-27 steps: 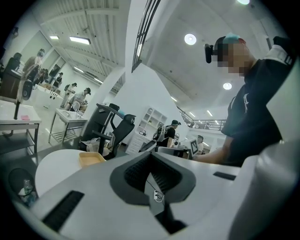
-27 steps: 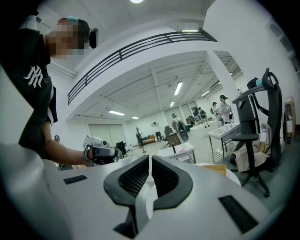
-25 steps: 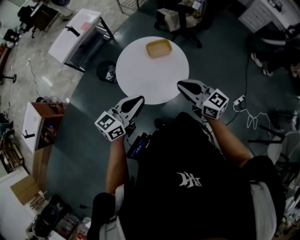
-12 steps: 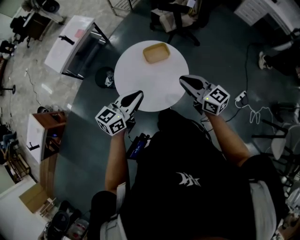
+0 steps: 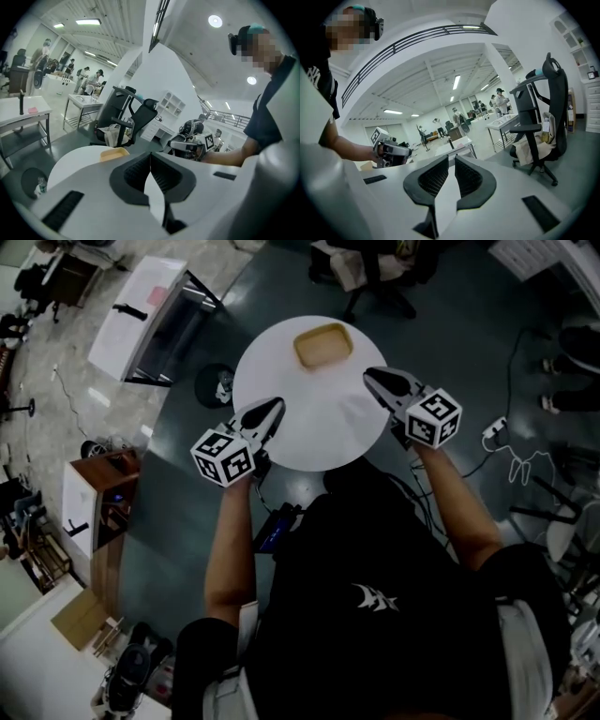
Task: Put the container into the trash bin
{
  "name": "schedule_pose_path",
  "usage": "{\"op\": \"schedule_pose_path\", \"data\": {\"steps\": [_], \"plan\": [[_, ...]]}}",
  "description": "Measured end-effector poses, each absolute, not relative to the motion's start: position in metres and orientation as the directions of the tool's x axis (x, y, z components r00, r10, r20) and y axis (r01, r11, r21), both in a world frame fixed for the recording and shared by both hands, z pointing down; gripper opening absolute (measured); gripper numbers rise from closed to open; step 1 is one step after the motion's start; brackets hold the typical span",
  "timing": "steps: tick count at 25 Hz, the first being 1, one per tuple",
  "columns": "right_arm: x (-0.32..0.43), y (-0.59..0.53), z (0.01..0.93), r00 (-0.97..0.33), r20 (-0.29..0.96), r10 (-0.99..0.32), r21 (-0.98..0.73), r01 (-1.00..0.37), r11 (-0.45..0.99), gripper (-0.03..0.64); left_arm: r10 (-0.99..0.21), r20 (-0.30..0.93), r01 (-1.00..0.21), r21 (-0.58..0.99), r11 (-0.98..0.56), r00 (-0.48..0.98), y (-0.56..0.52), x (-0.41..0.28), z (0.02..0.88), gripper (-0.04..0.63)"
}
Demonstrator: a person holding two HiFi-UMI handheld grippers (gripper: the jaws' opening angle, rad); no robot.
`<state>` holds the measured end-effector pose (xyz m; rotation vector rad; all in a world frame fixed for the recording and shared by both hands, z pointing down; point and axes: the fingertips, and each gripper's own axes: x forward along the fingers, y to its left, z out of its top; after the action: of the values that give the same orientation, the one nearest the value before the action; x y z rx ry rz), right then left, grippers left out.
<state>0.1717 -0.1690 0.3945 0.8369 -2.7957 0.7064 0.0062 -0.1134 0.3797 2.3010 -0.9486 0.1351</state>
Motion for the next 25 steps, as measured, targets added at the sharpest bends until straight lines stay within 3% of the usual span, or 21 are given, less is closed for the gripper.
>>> {"op": "schedule_pose_path", "data": {"steps": [3,6,9,13,25], "plan": [[0.173,-0.193,0.411,-0.834,0.284,-0.473,-0.424,-0.552,0.718,0.046,-0.571,0.343,-0.651,0.558,-0.515,0.746,-0.132,0.009,0.4,0.009],[0.175,-0.212,0.428,-0.835,0.315,-0.45,-0.438,-0.549,0.712,0.048,-0.54,0.389,-0.654,0.577,-0.489,0.747,-0.147,0.013,0.426,0.075],[0.176,-0.235,0.446,-0.83,0.34,-0.442,-0.446,-0.556,0.701,0.051,-0.548,0.417,-0.674,0.589,-0.445,0.725,-0.168,0.008,0.444,0.077],[0.176,-0.252,0.474,-0.82,0.397,-0.412,-0.468,-0.567,0.678,0.123,-0.548,0.458,-0.693,0.619,-0.369,0.7,-0.19,0.005,0.47,0.078],[0.171,-0.292,0.563,-0.735,0.564,-0.376,-0.506,-0.668,0.546,0.14,-0.533,0.556,-0.725,0.666,-0.173,0.638,-0.243,-0.001,0.552,0.117]]}}
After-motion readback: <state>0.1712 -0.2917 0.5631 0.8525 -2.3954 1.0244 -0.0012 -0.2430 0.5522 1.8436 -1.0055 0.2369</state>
